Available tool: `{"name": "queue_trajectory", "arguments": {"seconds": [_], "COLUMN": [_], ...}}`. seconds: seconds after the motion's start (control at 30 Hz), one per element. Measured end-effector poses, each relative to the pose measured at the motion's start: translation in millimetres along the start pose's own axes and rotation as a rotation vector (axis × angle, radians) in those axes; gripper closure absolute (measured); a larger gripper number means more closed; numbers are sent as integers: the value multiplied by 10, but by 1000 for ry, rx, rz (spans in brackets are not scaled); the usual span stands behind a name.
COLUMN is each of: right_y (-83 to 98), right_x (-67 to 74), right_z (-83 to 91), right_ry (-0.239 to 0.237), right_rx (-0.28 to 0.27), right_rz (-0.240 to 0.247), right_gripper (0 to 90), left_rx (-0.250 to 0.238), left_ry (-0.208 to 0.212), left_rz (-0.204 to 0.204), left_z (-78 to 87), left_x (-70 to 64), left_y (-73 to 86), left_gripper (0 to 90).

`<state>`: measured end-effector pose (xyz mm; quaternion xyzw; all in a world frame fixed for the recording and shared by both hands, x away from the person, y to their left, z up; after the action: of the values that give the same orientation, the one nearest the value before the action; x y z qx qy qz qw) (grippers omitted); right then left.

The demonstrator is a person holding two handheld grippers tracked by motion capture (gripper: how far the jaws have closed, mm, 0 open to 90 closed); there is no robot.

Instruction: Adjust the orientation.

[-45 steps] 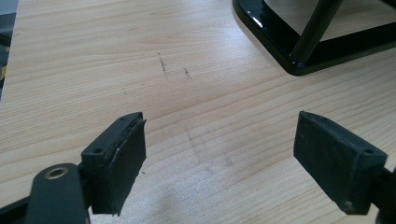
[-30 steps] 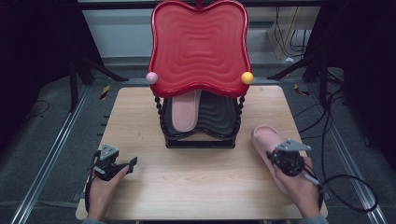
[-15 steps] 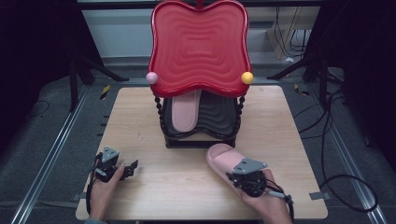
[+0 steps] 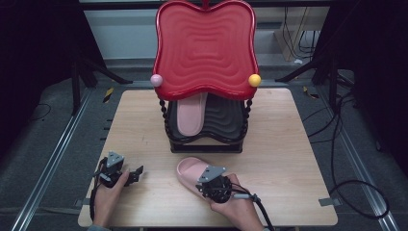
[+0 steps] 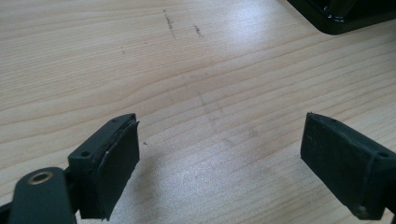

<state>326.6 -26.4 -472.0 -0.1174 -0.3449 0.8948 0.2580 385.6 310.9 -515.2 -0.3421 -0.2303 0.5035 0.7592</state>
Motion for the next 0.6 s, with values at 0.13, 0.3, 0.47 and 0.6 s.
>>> {"name": "queue_trajectory", "arguments": {"seconds": [0.13, 0.3, 0.47, 0.6], "right_y": [15, 75, 174, 176], "right_x": [20, -61, -274, -418], "right_z": [16, 320, 507, 490], "right_ry": [-4, 23, 66, 108], "right_rx": [-11, -39, -41, -28], "right_rz": [20, 35, 28, 39], "right_gripper": [729, 629, 582, 606], "left_rx": [4, 7, 6, 14], "left_ry": [0, -2, 2, 2], "left_rz": [-5, -5, -7, -15], "left_z": [1, 4, -2, -14], "left_x": [5, 10, -1, -9], "left_y": [3, 5, 4, 8], "left_gripper": [113, 113, 113, 113]}}
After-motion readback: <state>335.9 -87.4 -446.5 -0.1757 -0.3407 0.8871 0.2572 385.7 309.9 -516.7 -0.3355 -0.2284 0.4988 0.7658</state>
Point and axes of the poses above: each handheld gripper's, and its own axes: z roughly backward along the jaws, y roughly out of its underside, x roughly to its left, the point moved 2 cm from there along -z, roughly forward along the jaws, and after that the axes turned 2 degrees about x, right-handed, at the moved point
